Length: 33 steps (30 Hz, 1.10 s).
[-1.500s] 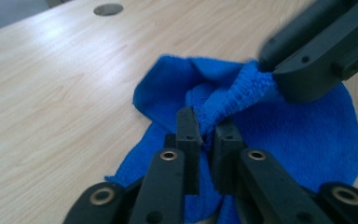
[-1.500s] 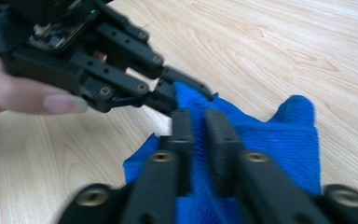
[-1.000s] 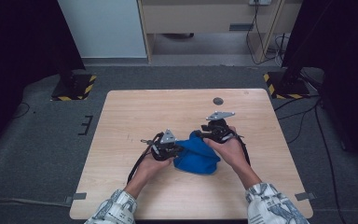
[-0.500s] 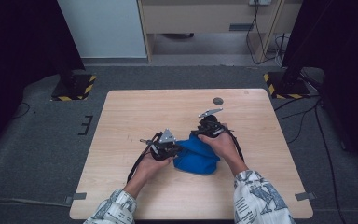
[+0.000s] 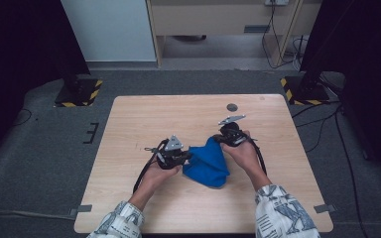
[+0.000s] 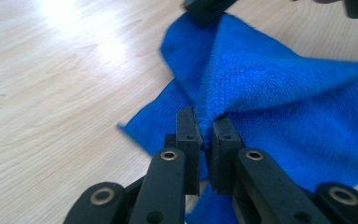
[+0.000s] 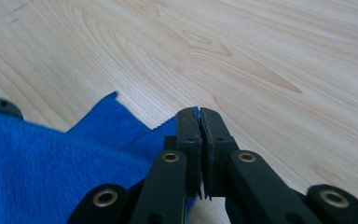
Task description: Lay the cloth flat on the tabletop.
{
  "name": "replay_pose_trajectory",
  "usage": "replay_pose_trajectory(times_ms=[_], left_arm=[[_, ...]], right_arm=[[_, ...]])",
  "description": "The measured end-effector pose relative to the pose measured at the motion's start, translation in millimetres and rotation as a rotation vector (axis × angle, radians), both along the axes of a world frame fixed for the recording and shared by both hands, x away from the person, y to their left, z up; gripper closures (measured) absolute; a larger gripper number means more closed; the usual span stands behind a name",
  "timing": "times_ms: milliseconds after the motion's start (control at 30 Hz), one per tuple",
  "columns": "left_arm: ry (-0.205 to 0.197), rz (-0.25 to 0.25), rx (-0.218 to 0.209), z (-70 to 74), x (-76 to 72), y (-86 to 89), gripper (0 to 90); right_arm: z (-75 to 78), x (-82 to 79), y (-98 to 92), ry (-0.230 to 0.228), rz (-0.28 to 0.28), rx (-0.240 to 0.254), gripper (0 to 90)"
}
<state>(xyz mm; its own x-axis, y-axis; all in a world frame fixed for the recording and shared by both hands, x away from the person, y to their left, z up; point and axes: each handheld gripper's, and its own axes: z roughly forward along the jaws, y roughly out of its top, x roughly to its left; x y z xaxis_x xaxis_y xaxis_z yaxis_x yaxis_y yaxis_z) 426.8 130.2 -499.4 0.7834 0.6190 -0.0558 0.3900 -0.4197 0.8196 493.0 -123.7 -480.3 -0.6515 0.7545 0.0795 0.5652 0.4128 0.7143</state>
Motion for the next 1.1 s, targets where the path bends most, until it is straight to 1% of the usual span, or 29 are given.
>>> replay_pose_trajectory(times_ms=[67,100,133,233,333,400,433,567,633,667,800,833,867,933,1000,1100], left_arm=[[-0.002,0.007,-0.003,1.9,-1.2,3.2,84.3],[-0.002,0.007,-0.003,1.9,-1.2,3.2,84.3],[-0.002,0.016,-0.009,4.4,-2.2,6.0,84.4],[-0.004,0.021,-0.016,6.2,-2.6,7.1,84.6],[-0.01,0.029,-0.008,7.9,-3.8,8.2,84.9],[-0.014,0.036,-0.014,10.2,-4.6,10.2,85.1],[-0.021,0.046,-0.02,12.2,-4.7,11.9,85.2],[-0.038,0.095,-0.051,20.2,-3.8,21.7,85.7],[-0.042,0.112,-0.066,23.4,-3.6,27.6,85.8],[-0.043,0.116,-0.068,24.5,-3.4,29.9,85.8],[-0.045,0.154,-0.086,26.1,-0.7,40.4,85.8],[-0.04,0.166,-0.091,25.3,0.8,43.0,85.9],[-0.032,0.166,-0.091,24.2,1.7,43.9,85.8],[-0.027,0.16,-0.077,22.0,2.4,43.1,85.7],[-0.025,0.156,-0.065,20.5,2.5,41.1,85.7],[-0.021,0.147,-0.064,19.3,2.3,38.9,85.6]], right_arm=[[3.6,-5.3,-7.1,-0.004,-0.015,0.011,87.8],[3.6,-5.3,-7.1,-0.004,-0.015,0.011,87.8],[6.0,-9.3,-13.0,-0.008,-0.03,0.02,87.8],[8.8,-13.6,-19.0,-0.013,-0.041,0.038,87.7],[9.6,-16.1,-23.5,-0.011,-0.056,0.035,87.7],[11.7,-17.6,-26.2,-0.011,-0.067,0.04,87.7],[13.2,-18.3,-27.3,-0.011,-0.071,0.041,87.7],[24.2,-22.1,-35.3,-0.035,-0.098,0.036,87.9],[28.4,-23.0,-41.9,-0.037,-0.115,0.042,87.9],[29.9,-23.4,-45.3,-0.038,-0.121,0.041,87.9],[29.5,-23.4,-57.8,-0.04,-0.146,0.033,87.9],[28.3,-23.2,-61.1,-0.036,-0.156,0.028,87.8],[25.7,-22.0,-65.3,-0.034,-0.164,0.029,87.4],[21.3,-20.4,-69.8,-0.027,-0.167,0.055,83.6],[17.5,-19.2,-72.0,-0.022,-0.168,0.063,77.7],[12.7,-18.5,-74.3,-0.028,-0.198,0.076,59.2]])
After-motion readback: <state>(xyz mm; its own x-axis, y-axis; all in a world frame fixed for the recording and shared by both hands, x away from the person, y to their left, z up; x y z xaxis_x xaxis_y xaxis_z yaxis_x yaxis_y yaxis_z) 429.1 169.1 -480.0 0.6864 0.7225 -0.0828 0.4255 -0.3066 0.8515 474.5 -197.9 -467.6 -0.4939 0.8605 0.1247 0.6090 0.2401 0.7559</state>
